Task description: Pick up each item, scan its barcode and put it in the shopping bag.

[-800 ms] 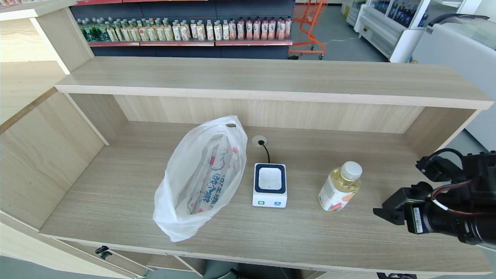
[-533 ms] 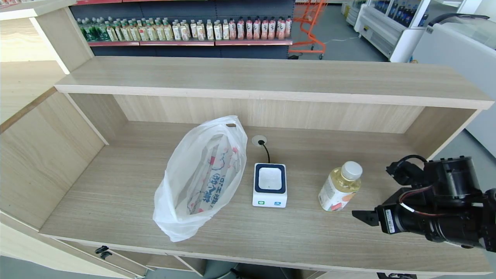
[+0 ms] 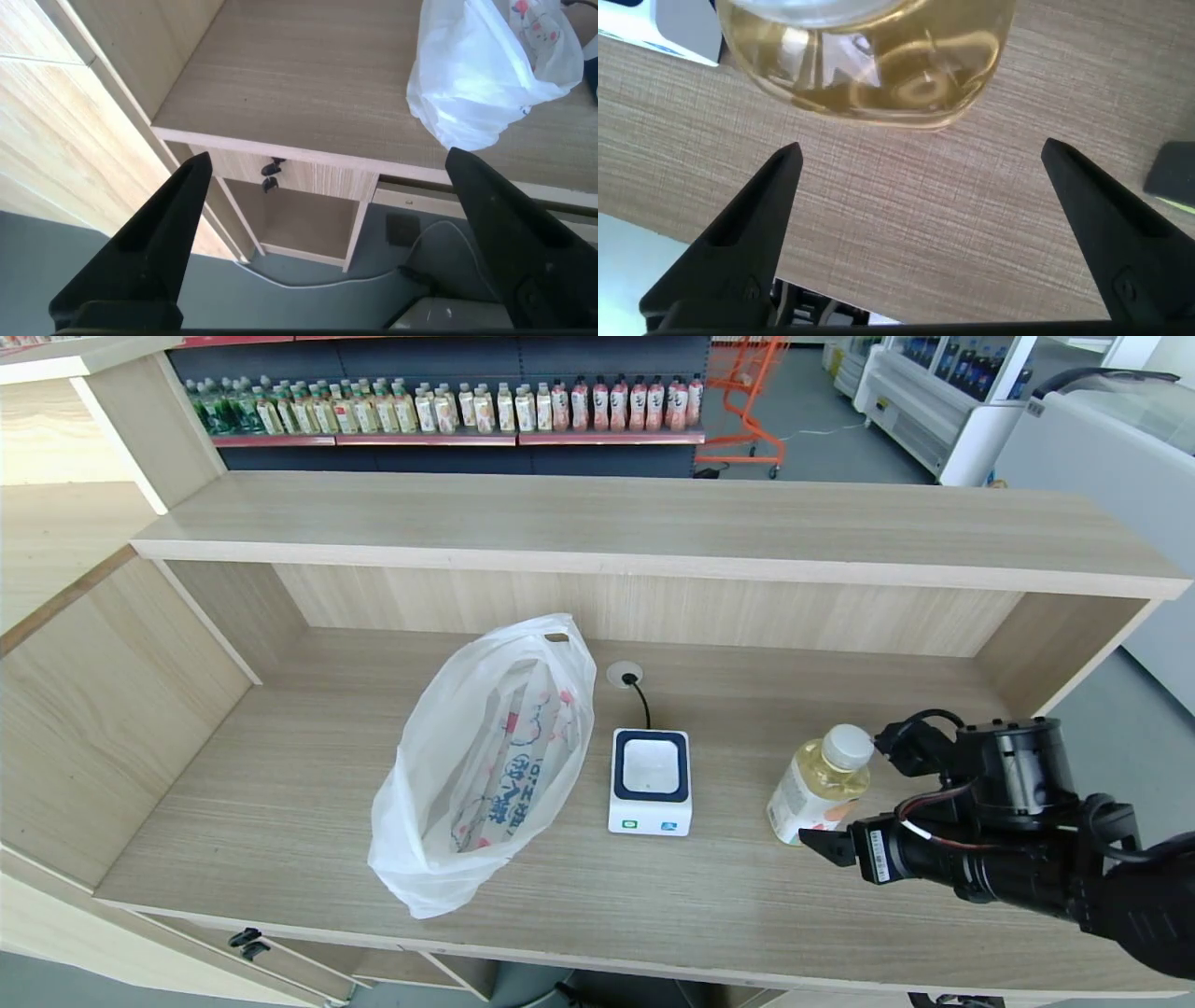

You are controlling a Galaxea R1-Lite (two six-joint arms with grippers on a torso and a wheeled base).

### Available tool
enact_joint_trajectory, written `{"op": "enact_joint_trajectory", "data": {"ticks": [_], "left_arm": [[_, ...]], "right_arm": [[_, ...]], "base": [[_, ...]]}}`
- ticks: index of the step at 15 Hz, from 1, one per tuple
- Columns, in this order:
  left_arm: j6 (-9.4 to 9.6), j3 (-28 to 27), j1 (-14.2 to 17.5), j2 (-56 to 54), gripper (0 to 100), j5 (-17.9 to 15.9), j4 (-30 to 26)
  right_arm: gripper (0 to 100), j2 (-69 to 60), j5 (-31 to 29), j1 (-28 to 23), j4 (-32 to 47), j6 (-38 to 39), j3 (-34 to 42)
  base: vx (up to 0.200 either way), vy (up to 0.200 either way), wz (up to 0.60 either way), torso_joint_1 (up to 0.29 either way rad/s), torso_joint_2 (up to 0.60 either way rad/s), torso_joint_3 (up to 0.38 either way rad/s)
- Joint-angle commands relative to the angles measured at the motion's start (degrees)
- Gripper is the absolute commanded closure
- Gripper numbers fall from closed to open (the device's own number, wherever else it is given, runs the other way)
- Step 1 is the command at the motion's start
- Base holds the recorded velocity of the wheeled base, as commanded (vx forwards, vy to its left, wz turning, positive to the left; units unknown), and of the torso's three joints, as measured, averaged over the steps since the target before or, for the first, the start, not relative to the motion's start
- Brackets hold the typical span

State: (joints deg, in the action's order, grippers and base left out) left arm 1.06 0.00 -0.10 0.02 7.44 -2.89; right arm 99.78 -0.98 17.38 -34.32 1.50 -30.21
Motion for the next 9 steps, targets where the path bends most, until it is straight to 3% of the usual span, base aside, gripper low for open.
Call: {"op": "enact_joint_trajectory", "data": {"ticks": [1,9], "left_arm": [[-0.01,0.00,0.01,0.06,0,0.03,-0.01],[-0.01,0.00,0.01,0.06,0,0.03,-0.01]], "right_arm": [[0,2.00,-0.08,0.28,-2.51,-0.01,0.15],[0,7.80,-0.34,3.27,-13.06,-0.44,0.50]], "base": [[0.000,0.000,0.00,0.000,0.00,0.000],[0.000,0.000,0.00,0.000,0.00,0.000]]}}
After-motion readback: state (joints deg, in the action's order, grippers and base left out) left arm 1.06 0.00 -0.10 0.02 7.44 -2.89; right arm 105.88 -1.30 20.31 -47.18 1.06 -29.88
